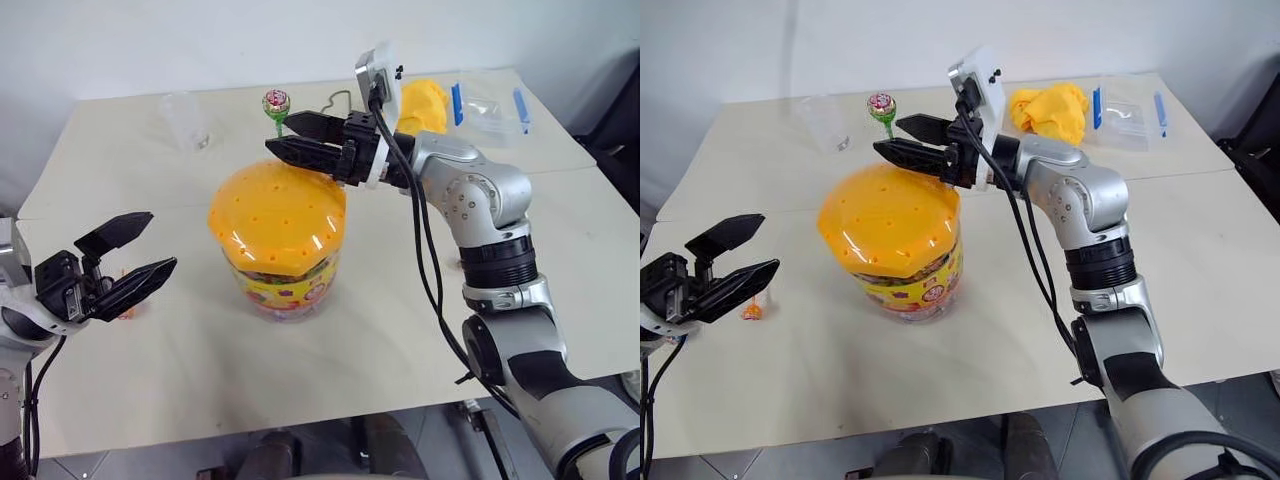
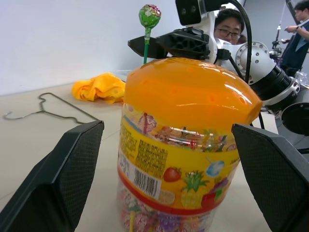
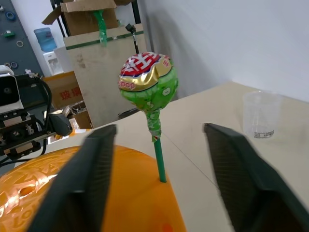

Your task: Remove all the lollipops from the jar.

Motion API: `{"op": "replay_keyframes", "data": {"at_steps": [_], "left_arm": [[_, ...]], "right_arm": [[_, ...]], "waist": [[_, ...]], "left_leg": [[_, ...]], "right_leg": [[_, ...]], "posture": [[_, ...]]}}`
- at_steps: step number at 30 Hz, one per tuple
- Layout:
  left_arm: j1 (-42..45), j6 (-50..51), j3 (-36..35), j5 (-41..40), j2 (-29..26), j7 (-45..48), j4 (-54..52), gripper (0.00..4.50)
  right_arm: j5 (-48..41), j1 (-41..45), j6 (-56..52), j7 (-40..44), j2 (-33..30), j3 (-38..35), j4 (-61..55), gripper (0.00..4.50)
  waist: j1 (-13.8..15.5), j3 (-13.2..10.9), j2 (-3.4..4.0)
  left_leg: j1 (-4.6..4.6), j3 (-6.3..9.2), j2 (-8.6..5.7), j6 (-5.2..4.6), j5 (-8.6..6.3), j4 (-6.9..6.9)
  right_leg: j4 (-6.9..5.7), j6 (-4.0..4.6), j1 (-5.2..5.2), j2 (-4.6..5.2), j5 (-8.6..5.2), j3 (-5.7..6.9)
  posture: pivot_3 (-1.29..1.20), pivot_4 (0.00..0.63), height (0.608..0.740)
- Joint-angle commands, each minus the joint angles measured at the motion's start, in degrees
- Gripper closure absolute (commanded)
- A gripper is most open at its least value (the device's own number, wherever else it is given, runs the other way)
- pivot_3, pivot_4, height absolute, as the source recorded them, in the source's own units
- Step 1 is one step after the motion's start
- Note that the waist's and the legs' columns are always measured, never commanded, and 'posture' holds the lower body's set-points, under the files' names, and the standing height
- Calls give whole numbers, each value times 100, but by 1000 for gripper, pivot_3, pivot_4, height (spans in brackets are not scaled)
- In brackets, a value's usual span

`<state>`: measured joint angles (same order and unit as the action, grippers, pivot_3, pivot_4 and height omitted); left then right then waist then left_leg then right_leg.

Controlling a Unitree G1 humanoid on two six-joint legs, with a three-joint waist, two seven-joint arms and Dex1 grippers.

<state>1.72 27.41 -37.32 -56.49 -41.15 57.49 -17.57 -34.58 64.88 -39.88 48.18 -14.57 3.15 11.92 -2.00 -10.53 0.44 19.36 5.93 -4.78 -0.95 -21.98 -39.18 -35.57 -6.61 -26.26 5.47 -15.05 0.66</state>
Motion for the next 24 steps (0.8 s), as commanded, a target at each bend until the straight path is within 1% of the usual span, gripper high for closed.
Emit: {"op": "replay_keyframes", "data": {"at_steps": [1, 2, 4, 6, 10, 12, 14, 15, 18, 20, 22, 23, 24], "left_arm": [[32, -134, -76, -103, 5, -23, -182, 0], [33, -137, -76, -107, 5, -29, -184, 0], [52, -149, -65, -113, 10, -43, -196, 0], [84, -157, -39, -119, 15, -51, -214, 0], [234, -136, 68, -156, 23, -70, -219, 0], [306, -126, 169, -121, 1, 5, -192, 0], [356, -138, 242, -88, -19, 55, -172, 0], [368, -139, 317, -37, -100, 174, -163, 0], [310, -162, 447, 118, -300, 487, -165, 0], [128, -174, 472, 261, -529, 821, -181, 0], [-22, -203, 450, 321, -689, 1136, -142, 0], [-93, -242, 463, 370, -751, 1285, -125, 0], [-171, -300, 510, 446, -803, 1441, -105, 0]], "right_arm": [[-1, 209, 149, 72, 102, -127, 9, 2878], [-5, 219, 148, 78, 115, -151, 27, 3304], [-60, 254, 269, 115, 152, -276, 99, 3786], [-171, 287, 464, 166, 217, -479, 163, 4398], [-661, 295, 795, 391, 133, -1206, 150, 4456], [-792, 245, 736, 408, -205, -1526, 55, 4456], [-803, 185, 653, 432, -526, -1654, 9, 4456], [-581, -5, 515, 508, -1104, -1658, 5, 4456], [35, -625, 386, 768, -2469, -1454, -65, 4456], [641, -1399, 359, 930, -3525, -1215, -226, 4456], [886, -2200, 215, 744, -4086, -1403, -278, 4456], [996, -2551, 275, 647, -4228, -1478, -293, 4456], [1198, -2979, 568, 634, -4366, -1501, -249, 4456]], "waist": [[-17, 0, 0], [-28, 0, 0], [-36, 0, 0], [-37, 0, 0], [-9, 0, 0], [29, 0, 0], [41, 1, -1], [57, 1, -2], [87, 4, -7], [91, 4, -7], [89, 4, -7], [90, 4, -7], [66, 3, -6]], "left_leg": [[4, -9, 0, 0, 0, 1], [6, -12, 0, 0, 0, 1], [6, -12, 0, 0, 0, 1], [8, -12, 0, 0, 0, 0], [9, -12, -1, 0, 0, -1], [10, -10, -3, 0, 0, -3], [13, -7, -10, -3, 1, -3], [13, -7, -13, -4, 0, -4], [32, 10, -21, -9, 2, -6], [43, 9, -23, -13, 0, -3], [51, 4, -19, -14, -1, 1], [58, 4, -14, -14, -1, 3], [60, 3, -12, -14, -1, 2]], "right_leg": [[-5, 0, -10, 0, 0, 0], [-6, 0, -14, 0, 0, -1], [-6, 1, -15, 0, 0, 0], [-6, 1, -15, 0, 0, 0], [-7, 1, -15, 0, 0, 1], [-7, 1, -14, 2, 0, 4], [-6, 0, -13, 8, 0, 4], [-6, 0, -13, 10, 0, 4], [2, 0, -15, 21, 0, 1], [8, 0, -26, 22, 0, -5], [13, 0, -35, 21, 0, -11], [17, 0, -40, 20, 0, -14], [19, 0, -40, 18, 0, -14]], "posture": [[0, 150, 740], [0, 150, 740], [0, 150, 740], [0, 150, 740], [0, 150, 740], [0, 150, 740], [0, 150, 740], [0, 150, 740], [0, 150, 740], [0, 150, 740], [0, 150, 740], [0, 150, 740], [0, 150, 740]]}}
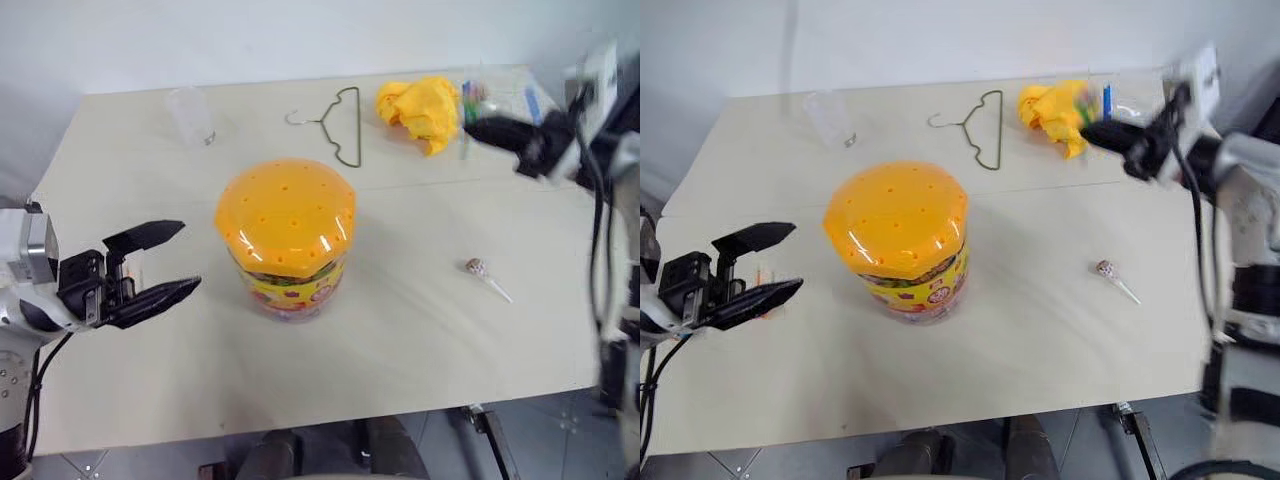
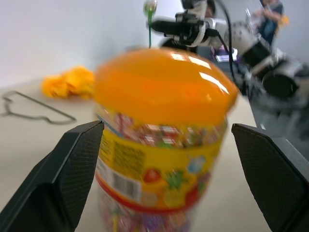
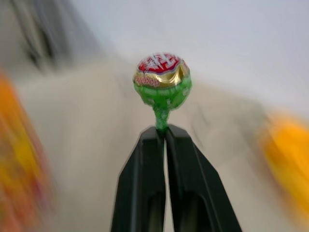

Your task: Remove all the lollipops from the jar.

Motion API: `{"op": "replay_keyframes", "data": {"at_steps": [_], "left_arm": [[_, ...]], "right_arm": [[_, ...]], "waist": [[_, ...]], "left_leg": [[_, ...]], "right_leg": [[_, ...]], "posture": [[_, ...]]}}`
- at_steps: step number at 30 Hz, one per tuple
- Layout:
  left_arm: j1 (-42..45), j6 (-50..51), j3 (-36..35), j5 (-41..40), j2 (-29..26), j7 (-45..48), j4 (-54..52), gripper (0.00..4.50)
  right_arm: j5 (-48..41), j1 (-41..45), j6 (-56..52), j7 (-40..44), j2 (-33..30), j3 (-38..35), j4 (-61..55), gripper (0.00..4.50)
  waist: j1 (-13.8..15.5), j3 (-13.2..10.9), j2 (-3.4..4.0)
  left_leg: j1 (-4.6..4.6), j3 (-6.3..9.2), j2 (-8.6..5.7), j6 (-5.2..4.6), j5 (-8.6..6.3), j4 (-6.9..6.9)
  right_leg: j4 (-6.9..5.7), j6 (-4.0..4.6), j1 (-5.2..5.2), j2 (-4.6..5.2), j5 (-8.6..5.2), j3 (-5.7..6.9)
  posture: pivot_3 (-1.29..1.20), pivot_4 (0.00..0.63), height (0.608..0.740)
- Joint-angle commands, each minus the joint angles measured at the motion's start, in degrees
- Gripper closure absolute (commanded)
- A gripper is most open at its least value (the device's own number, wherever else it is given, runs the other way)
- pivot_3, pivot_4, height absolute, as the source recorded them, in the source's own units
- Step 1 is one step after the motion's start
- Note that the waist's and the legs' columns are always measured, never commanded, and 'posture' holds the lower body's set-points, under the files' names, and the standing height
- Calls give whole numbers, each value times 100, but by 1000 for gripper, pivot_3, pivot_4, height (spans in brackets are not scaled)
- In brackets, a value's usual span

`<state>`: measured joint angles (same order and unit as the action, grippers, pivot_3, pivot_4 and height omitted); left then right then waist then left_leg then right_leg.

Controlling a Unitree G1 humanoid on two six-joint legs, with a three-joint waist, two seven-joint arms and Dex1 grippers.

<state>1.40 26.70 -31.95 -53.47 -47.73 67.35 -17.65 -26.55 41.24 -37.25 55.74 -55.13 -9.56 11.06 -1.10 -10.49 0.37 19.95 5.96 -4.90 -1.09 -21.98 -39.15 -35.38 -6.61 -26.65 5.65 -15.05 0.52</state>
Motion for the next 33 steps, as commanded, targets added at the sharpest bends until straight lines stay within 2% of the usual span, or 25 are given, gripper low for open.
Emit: {"op": "replay_keyframes", "data": {"at_steps": [1, 5, 11, 14, 18, 23, 25, 28, 30, 33], "left_arm": [[-192, -271, 9, 203, -180, 564, -83, 0], [-399, -565, 167, 478, -250, 1086, -53, 0], [-392, -722, 81, 525, -178, 1094, -19, 0], [-432, -767, -15, 554, -134, 962, -3, 0], [-412, -703, -150, 537, -98, 670, 116, 0], [-426, -499, -326, 628, -201, 256, 440, 0], [-474, -528, -388, 736, -208, 127, 506, 0], [-605, -679, -500, 986, -126, -81, 679, 0], [-783, -913, -455, 1432, -79, -313, 810, 0], [-799, -1164, -393, 1758, -4, -552, 918, 0]], "right_arm": [[548, -898, 533, -120, -400, -228, -143, 4456], [1125, -2285, 1608, 76, -643, -217, 301, 4456], [1202, -2536, 2138, -41, -395, -295, 881, 4456], [1055, -2590, 2093, 160, -339, -334, 892, 3807], [837, -2703, 2497, 368, -219, -621, 816, 2445], [-418, -2943, 2891, 1372, 128, -1575, 192, 746], [-665, -3025, 2733, 1452, 171, -1713, -205, 98], [-1317, -2978, 2112, 1290, 260, -1682, -1374, 43], [-1269, -2864, 2439, 1192, 640, -1222, -2162, 43], [-1016, -2868, 2787, 1124, 1057, -793, -2654, 43]], "waist": [[-46, -2, 3], [-49, -2, 5], [-36, -1, 7], [-28, -1, 7], [-17, -1, 6], [44, -2, 6], [55, -2, 6], [79, -1, 7], [80, 1, 6], [100, 5, -3]], "left_leg": [[-2, -14, 1, 0, 0, -3], [-40, -69, 4, 0, 0, -5], [-74, -91, 14, 0, 0, -5], [-71, -89, 17, -1, -3, -3], [-69, -90, 15, -6, -6, -4], [-69, -88, 20, -4, -8, -4], [-70, -90, 22, -4, -9, -4], [-70, -90, 22, -4, -9, -4], [-73, -92, 26, 0, -11, -4], [-75, -91, 40, 10, -16, -5]], "right_leg": [[-2, -1, -1, 0, 0, 0], [-6, -7, 10, -2, 4, 1], [-13, -8, 27, -6, 5, -54], [-9, -7, 25, -9, 5, -52], [-4, -8, 25, -8, 5, -52], [-4, -8, 26, -14, 6, -51], [-3, -8, 27, -16, 6, -52], [-4, -8, 26, -15, 6, -54], [-6, -8, 25, -19, 5, -56], [-5, -5, 27, -30, 6, -50]], "posture": [[0, 150, 740], [0, 150, 740], [0, 150, 740], [0, 150, 740], [0, 150, 740], [0, 150, 740], [0, 150, 740], [0, 150, 740], [0, 150, 740], [0, 150, 740]]}}
